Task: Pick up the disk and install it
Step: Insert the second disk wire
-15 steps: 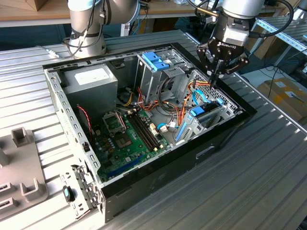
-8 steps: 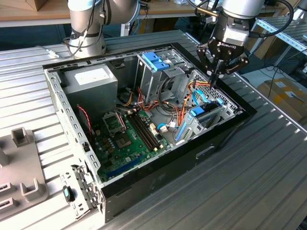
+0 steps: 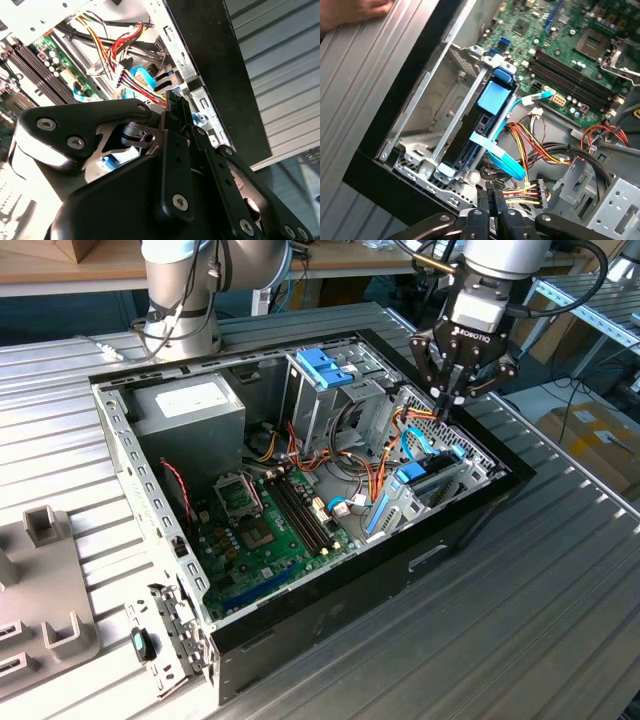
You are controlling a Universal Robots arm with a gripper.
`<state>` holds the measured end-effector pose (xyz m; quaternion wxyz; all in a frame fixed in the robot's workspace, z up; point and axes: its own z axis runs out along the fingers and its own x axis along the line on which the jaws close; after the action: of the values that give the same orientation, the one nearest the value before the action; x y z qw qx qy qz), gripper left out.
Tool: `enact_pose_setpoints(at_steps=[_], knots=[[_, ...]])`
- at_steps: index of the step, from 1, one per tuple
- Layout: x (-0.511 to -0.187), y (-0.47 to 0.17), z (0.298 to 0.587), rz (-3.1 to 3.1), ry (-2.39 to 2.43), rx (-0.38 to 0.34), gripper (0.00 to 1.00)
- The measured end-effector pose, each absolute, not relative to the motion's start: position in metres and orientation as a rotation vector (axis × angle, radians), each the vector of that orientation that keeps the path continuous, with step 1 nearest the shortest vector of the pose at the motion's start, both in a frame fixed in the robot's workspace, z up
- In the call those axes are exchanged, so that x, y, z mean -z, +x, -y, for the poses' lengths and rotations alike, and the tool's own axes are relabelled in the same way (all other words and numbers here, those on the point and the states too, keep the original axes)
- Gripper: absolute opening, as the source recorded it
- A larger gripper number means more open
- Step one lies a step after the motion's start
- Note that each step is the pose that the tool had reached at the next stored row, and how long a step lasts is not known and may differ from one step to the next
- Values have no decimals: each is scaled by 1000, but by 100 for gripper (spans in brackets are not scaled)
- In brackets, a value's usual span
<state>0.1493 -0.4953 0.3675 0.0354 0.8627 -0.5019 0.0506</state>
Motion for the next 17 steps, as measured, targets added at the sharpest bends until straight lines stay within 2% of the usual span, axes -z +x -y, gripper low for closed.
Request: enact_pose_setpoints(at_steps=[17], knots=[[-365,149,495,1907,2385,-137,16]])
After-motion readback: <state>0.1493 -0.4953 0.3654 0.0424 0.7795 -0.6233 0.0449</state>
